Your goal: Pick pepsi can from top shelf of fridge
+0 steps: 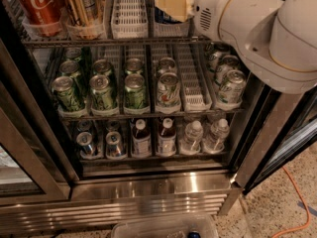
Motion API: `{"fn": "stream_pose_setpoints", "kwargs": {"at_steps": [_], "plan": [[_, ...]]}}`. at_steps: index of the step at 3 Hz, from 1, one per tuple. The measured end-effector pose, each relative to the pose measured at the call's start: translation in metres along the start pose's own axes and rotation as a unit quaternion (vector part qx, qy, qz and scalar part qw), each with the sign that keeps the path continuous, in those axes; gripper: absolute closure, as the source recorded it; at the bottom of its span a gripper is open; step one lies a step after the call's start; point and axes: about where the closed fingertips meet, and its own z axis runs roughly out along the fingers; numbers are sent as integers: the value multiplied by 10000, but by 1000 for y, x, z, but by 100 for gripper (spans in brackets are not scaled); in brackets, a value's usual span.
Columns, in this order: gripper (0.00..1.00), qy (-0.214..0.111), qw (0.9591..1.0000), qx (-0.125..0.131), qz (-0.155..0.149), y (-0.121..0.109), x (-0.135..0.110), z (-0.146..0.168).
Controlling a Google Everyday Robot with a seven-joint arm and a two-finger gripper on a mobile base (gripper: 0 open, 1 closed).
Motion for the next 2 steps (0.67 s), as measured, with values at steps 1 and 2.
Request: {"fn": "stream_pose_setpoints", "kwargs": {"at_steps": [1,2], "plan": [[100,31,10000,-18,2,-1,-2,-8],[100,106,9997,-205,-1,5,-2,-15]]}}
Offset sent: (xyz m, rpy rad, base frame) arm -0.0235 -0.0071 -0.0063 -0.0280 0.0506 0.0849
